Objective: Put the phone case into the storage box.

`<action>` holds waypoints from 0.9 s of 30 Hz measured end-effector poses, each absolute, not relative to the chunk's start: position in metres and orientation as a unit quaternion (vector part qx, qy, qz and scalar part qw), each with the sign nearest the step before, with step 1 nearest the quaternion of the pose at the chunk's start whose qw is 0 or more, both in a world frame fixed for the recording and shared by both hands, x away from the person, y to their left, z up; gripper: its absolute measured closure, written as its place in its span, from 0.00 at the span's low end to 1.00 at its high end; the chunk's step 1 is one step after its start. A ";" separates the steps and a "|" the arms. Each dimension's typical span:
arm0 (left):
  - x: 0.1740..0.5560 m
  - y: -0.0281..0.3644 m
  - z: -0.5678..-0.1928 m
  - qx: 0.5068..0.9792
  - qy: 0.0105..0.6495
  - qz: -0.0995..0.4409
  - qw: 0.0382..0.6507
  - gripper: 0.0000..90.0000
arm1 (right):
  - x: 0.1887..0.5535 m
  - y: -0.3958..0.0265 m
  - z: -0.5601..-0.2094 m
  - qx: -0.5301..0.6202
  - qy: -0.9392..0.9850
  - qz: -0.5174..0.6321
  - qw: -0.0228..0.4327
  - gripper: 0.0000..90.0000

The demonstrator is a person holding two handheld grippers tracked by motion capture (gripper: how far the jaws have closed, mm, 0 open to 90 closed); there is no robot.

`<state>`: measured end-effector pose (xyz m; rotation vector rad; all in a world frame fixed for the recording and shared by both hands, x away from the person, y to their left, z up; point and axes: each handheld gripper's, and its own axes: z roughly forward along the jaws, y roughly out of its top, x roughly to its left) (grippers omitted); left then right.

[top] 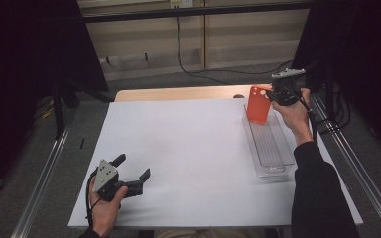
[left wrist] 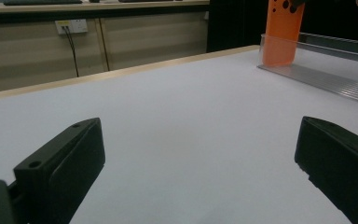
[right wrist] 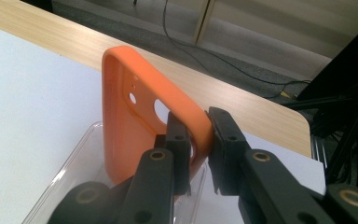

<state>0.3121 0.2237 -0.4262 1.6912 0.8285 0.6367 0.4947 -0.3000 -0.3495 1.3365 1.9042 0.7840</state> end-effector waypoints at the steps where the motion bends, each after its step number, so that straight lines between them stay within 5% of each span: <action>1: 0.312 0.224 -0.426 0.713 0.349 0.268 0.545 0.02 | 0.496 -0.300 -0.349 0.512 0.731 0.301 0.335 0.88; 27: 0.312 0.224 -0.426 0.711 0.352 0.271 0.546 0.02 | 0.515 -0.305 -0.355 0.529 0.716 0.320 0.323 0.84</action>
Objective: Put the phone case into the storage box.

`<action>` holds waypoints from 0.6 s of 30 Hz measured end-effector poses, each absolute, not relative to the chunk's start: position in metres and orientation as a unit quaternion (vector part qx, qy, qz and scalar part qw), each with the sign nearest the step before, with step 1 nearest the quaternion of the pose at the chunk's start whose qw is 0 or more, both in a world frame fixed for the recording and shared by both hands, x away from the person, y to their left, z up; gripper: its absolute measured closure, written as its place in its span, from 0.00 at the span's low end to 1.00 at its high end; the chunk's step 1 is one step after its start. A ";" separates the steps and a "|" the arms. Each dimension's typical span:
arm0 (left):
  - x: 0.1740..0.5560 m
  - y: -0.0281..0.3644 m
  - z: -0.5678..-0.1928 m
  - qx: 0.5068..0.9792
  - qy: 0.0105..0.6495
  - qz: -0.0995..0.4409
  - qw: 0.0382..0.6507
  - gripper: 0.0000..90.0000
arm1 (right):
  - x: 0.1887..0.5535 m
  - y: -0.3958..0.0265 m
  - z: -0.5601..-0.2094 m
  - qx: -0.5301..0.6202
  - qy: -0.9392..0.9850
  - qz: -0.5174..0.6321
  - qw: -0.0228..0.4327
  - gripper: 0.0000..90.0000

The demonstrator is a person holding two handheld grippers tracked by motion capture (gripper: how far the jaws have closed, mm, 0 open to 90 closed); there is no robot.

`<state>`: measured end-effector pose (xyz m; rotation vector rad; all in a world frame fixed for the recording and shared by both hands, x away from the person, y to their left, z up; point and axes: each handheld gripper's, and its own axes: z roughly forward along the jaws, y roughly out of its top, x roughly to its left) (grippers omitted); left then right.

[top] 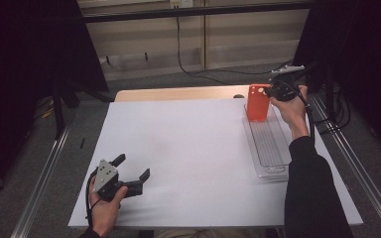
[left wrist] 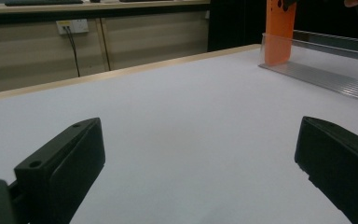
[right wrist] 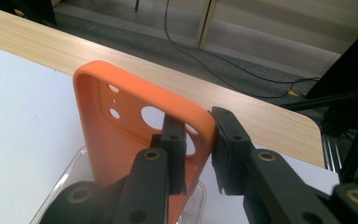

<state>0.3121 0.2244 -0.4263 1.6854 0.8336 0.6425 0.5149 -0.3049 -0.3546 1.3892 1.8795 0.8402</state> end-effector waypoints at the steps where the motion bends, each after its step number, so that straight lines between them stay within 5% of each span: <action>1: 0.312 0.225 -0.426 0.711 0.352 0.271 0.546 0.02 | 0.515 -0.305 -0.355 0.531 0.715 0.320 0.322 0.84; 18: 0.313 0.225 -0.427 0.713 0.350 0.270 0.544 0.02 | 0.520 -0.305 -0.358 0.535 0.711 0.324 0.321 0.82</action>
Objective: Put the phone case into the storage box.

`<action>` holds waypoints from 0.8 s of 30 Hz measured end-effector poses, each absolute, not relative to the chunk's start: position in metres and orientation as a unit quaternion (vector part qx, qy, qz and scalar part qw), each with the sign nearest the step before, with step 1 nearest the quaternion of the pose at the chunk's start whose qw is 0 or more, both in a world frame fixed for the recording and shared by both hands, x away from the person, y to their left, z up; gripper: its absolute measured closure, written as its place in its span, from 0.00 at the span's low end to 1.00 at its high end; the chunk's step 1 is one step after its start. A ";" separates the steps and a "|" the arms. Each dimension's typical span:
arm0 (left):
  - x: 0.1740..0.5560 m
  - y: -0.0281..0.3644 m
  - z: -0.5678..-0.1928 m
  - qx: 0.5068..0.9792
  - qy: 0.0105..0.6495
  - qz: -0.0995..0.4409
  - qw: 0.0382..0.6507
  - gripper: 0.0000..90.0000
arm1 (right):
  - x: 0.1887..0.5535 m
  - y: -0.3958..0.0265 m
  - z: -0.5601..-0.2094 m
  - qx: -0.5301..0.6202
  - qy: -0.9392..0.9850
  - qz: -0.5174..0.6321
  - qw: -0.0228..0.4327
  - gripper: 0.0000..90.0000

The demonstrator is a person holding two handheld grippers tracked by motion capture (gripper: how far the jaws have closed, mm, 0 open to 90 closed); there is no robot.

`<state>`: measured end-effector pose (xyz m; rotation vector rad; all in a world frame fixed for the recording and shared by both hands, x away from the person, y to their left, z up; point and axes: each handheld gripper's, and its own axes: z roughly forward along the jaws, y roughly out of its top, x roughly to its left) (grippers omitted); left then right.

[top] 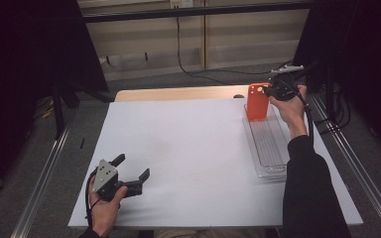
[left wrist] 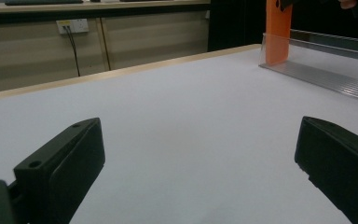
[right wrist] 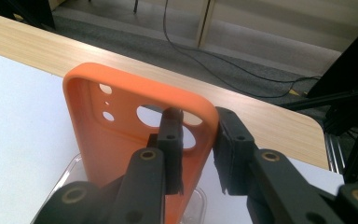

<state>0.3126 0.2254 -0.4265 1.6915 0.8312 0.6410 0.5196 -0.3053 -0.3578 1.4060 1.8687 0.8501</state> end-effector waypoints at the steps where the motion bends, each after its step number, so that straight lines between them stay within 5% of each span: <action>1: 0.313 0.225 -0.427 0.713 0.350 0.271 0.544 0.02 | 0.520 -0.305 -0.358 0.535 0.711 0.324 0.321 0.81; 24: 0.313 0.227 -0.426 0.708 0.356 0.275 0.545 0.02 | 0.515 -0.310 -0.357 0.549 0.699 0.332 0.315 0.48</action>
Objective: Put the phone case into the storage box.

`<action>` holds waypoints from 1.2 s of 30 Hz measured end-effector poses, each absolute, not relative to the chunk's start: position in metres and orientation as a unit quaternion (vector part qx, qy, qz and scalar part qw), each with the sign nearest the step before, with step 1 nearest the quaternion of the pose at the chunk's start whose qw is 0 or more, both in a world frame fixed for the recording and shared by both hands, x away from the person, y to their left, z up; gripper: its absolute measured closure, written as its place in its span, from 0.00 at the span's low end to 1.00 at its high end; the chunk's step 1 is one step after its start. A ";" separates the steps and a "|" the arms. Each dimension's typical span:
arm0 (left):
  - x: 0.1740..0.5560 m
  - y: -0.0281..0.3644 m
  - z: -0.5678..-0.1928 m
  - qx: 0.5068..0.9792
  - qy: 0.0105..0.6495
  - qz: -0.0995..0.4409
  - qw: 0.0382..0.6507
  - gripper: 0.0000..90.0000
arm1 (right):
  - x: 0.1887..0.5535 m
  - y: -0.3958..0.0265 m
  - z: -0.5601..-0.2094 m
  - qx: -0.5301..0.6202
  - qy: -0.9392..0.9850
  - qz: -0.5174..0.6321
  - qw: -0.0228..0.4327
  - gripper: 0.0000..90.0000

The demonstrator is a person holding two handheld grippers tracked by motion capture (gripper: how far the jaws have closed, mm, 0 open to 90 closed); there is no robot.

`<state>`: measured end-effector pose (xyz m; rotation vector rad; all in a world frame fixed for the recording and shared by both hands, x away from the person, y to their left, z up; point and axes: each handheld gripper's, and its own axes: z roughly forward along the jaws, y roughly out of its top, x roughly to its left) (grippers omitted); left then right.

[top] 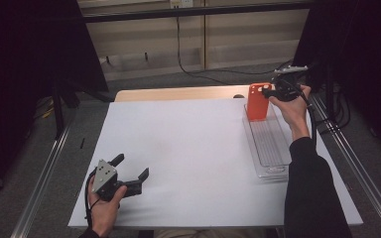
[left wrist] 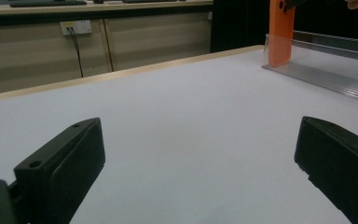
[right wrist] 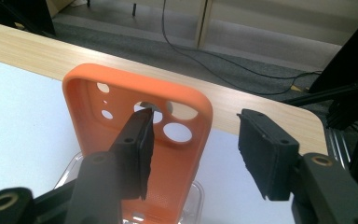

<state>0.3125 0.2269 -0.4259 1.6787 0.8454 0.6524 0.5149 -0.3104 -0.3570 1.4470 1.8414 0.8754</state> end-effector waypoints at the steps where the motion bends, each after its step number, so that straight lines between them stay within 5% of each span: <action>1: 0.313 0.227 -0.426 0.707 0.358 0.275 0.545 0.02 | 0.515 -0.310 -0.357 0.552 0.698 0.332 0.313 0.45; 25: 0.312 0.228 -0.424 0.701 0.363 0.276 0.548 0.02 | 0.504 -0.308 -0.359 0.561 0.670 0.366 0.319 0.10; 36: 0.312 0.230 -0.424 0.701 0.364 0.278 0.547 0.02 | 0.494 -0.307 -0.359 0.554 0.662 0.385 0.327 0.10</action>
